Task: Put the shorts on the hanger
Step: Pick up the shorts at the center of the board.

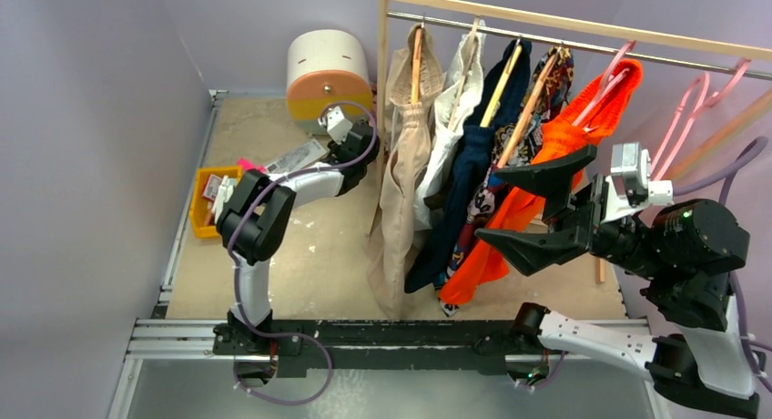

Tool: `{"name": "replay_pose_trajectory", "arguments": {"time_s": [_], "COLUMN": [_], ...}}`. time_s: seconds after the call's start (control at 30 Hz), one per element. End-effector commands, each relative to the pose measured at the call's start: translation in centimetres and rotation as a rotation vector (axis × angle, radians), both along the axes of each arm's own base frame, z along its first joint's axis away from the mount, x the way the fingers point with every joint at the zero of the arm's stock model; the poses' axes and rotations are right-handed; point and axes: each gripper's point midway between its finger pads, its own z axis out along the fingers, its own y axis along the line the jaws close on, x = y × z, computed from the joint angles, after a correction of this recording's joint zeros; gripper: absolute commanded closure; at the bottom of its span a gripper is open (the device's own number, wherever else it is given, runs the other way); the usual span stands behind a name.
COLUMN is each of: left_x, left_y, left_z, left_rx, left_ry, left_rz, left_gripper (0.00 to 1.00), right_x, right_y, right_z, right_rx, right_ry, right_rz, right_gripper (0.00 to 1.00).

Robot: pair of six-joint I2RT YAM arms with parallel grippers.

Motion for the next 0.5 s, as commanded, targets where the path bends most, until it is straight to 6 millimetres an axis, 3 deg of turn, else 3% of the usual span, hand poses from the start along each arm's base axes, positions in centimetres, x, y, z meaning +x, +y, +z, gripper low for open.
{"name": "replay_pose_trajectory", "arguments": {"time_s": [0.0,0.2,0.47], "left_x": [1.6,1.8,-0.2], "left_y": [-1.1,-1.0,1.5], "left_z": [1.3,0.6,3.4], "left_rx": [-0.080,-0.186,-0.271], "left_ry": [-0.057,-0.057,-0.111], "left_rz": [0.044,0.051,0.077], "left_gripper": [0.36,0.37,0.37], "right_x": [-0.1,0.2,0.1], "right_y": [0.2,0.7,0.9], "right_z": [1.2,0.9,0.6], "right_rx": [0.022,0.008,0.003], "right_ry": [-0.017,-0.011,-0.016], "right_rz": [0.013,0.013,0.023], "right_gripper": [0.01,0.01,0.01]}}
